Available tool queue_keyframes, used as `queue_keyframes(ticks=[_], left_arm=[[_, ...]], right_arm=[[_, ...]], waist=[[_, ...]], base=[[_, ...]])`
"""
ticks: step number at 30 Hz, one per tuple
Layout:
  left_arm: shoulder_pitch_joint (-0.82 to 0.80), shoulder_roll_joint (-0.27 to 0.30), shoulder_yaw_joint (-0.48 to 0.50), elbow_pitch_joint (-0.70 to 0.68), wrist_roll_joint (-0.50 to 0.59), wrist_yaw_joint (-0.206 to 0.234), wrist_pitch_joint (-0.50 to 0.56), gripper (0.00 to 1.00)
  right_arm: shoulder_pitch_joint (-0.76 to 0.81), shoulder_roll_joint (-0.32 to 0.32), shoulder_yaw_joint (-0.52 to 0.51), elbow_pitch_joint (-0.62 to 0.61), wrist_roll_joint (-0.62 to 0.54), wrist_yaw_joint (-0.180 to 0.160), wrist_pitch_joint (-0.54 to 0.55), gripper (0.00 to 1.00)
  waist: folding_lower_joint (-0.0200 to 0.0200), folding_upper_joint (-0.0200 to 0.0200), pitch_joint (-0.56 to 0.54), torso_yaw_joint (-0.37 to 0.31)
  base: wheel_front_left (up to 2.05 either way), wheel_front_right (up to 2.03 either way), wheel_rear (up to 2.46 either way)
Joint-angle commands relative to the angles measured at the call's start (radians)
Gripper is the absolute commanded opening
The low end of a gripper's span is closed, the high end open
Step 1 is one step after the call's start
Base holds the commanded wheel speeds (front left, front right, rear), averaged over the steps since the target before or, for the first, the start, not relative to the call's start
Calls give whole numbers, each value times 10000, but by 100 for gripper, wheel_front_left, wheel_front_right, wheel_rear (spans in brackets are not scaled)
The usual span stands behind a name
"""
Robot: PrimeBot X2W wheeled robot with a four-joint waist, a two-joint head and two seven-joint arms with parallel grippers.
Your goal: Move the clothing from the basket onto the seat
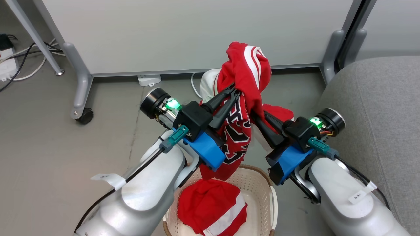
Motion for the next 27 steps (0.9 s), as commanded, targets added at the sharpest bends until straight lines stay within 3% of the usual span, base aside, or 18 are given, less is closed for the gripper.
queue_keyframes(ticks=[1,7,8,9,27], left_arm=[[52,20,18,19,-24,-6,-52,0],[48,4,54,51,-25,-8,-52,0],[56,-5,67,65,-24,-8,-52,42],[63,-10,79,84,-12,0,-52,100],[250,37,263,68,210,92,-42,100]], right_arm=[[96,-22,5,-61,48,5,-35,0],[103,-39,21,-111,71,5,-35,0],[106,-42,21,-119,77,5,-35,0],[108,-46,18,-126,82,5,-35,0],[535,-118,-911,-400,138,5,-36,0]], waist=[[0,0,6,3],[0,0,11,22],[0,0,12,25],[0,0,11,28],[0,0,212,-130]], base=[[0,0,0],[0,0,0],[0,0,0],[0,0,0],[0,0,0]])
